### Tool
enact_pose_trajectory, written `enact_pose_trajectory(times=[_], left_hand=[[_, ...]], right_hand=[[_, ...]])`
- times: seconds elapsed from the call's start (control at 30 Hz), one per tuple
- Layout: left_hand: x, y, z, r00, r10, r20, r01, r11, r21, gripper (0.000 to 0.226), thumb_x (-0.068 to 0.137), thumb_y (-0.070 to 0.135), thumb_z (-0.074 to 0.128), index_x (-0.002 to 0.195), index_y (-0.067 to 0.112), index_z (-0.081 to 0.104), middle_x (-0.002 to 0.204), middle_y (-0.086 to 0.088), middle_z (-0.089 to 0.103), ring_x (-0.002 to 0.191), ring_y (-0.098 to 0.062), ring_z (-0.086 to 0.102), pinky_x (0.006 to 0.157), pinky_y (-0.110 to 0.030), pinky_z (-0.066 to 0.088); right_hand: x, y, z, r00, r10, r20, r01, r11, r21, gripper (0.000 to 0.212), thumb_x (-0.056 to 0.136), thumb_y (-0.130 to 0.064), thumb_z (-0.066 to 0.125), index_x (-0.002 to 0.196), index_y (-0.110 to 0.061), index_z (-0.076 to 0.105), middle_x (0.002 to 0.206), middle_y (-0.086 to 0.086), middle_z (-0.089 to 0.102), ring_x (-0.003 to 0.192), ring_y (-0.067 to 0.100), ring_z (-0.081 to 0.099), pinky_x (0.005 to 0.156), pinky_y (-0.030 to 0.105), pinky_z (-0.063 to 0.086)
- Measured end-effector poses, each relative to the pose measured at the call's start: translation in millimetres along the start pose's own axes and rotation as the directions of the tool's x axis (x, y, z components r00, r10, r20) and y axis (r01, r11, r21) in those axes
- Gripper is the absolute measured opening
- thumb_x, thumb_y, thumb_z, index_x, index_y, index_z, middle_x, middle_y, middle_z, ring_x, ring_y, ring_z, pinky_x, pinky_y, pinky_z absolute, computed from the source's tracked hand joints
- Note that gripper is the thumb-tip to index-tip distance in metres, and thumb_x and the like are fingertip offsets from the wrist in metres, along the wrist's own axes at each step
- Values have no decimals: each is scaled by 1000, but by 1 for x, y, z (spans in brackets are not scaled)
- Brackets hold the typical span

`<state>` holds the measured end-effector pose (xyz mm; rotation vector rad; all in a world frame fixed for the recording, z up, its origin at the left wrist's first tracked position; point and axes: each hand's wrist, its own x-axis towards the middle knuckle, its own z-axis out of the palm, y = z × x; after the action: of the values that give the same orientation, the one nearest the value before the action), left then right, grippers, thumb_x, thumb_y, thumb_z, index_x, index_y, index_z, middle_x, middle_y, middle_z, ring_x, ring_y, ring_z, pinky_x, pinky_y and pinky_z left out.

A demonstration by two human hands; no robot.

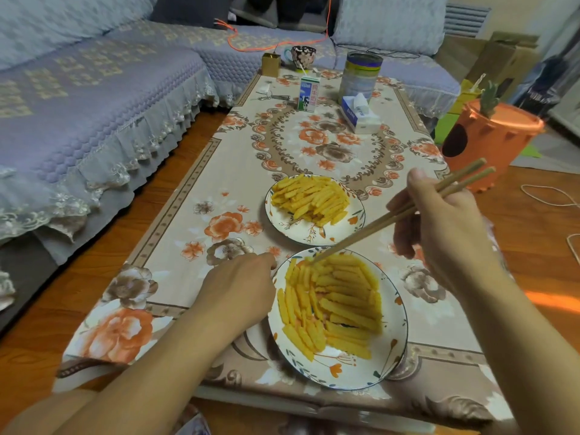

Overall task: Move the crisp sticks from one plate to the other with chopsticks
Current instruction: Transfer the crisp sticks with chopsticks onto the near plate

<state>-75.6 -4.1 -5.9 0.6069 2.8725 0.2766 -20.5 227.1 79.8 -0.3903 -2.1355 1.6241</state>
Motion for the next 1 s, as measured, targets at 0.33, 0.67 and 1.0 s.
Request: enact_pose_trajectory(times=[0.33,0.67,1.0], left_hand=[[0,2,0,1000,-9,7,9,1000,1,34,100,26,42,129,29,59,129,-2,65,109,-29,62,77,-36,50],[3,-2,9,1000,14,-26,-14,1000,21,31,99,27,44,125,33,60,122,1,67,105,-27,63,79,-38,55],[2,-4,6,1000,1,2,-1,1000,4,37,98,22,44,131,31,58,130,1,64,113,-28,61,84,-39,54]], right_hand=[[-30,-8,8,990,-104,99,120,976,-179,44,107,-32,49,76,-6,67,48,13,60,35,20,53,41,25,42],[22,28,13,961,-20,-278,41,997,71,41,108,-36,49,91,-6,71,54,5,64,50,28,69,56,48,61],[35,37,43,965,-85,-246,84,996,-15,40,108,-39,48,79,-17,68,53,4,66,50,28,70,63,55,60]])
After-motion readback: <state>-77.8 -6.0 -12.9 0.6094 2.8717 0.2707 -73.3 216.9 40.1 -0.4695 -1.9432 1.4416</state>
